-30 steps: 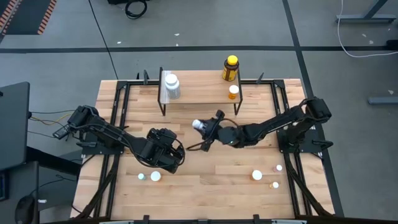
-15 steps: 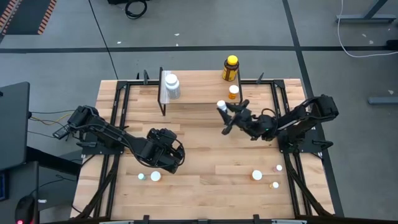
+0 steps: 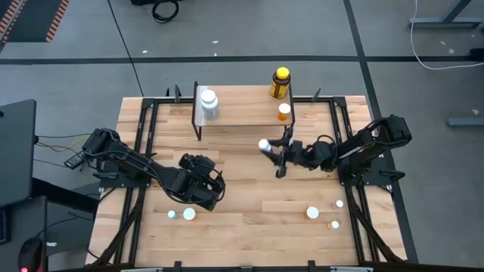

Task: Pick and place medicine bottles onto shelf by color
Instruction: Put the small white medicine bottle on the shelf

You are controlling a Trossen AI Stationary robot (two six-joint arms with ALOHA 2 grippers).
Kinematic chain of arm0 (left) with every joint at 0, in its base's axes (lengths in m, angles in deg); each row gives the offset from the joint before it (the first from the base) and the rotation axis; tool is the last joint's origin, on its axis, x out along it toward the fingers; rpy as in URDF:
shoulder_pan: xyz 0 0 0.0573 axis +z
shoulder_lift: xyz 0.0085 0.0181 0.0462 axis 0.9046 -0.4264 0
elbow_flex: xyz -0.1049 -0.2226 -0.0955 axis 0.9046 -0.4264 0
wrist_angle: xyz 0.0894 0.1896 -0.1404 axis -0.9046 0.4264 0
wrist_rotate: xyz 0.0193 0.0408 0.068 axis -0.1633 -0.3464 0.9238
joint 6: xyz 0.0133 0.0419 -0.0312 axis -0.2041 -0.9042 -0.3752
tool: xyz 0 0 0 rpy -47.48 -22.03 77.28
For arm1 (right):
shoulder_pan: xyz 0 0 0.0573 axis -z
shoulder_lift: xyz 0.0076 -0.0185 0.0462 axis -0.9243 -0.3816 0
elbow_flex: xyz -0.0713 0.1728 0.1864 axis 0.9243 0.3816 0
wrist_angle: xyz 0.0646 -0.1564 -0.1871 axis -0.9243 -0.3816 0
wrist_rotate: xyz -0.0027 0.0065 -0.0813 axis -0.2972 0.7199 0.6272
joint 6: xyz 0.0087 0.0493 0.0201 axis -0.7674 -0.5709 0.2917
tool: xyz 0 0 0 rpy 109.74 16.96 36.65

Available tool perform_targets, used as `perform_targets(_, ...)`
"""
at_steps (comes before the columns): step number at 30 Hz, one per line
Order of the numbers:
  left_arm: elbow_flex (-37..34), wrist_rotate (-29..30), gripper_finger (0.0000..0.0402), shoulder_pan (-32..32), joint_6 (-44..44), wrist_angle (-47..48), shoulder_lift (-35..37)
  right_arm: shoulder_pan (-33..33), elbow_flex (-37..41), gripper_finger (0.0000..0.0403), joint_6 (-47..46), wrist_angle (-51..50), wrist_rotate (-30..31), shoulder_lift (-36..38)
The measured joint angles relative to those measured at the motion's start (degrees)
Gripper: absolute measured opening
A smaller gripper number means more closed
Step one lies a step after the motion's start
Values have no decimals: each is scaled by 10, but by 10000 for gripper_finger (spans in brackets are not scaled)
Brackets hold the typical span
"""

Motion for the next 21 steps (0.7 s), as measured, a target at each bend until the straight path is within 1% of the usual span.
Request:
perform_targets(3, 0, 102, 400, 0, -3, -5, 0, -11, 0, 169, -18, -33, -69, 0)
perform_targets(5, 0, 171, 400, 0, 12, -22, 0, -19, 0, 169, -24, -52, -98, 0)
perform_targets(6, 0, 194, 400, 0, 17, -38, 0, -24, 0, 169, -25, -56, -102, 0)
perform_targets(8, 0, 210, 400, 0, -4, -82, 0, -33, 0, 169, -26, -59, -103, 0)
perform_targets(11, 0, 192, 400, 0, -104, -177, 0, -42, 0, 169, -22, -55, -103, 0)
perform_targets(15, 0, 132, 400, 0, -265, -337, 0, -42, 0, 169, -22, -49, -116, 0)
perform_targets(17, 0, 95, 400, 0, -328, -404, 0, -43, 0, 169, -22, -49, -131, 0)
perform_targets(19, 0, 58, 400, 0, -368, -443, 0, -45, 0, 169, -22, -46, -143, 0)
perform_targets(21, 0, 45, 400, 0, -373, -452, 0, -47, 0, 169, -22, -39, -148, 0)
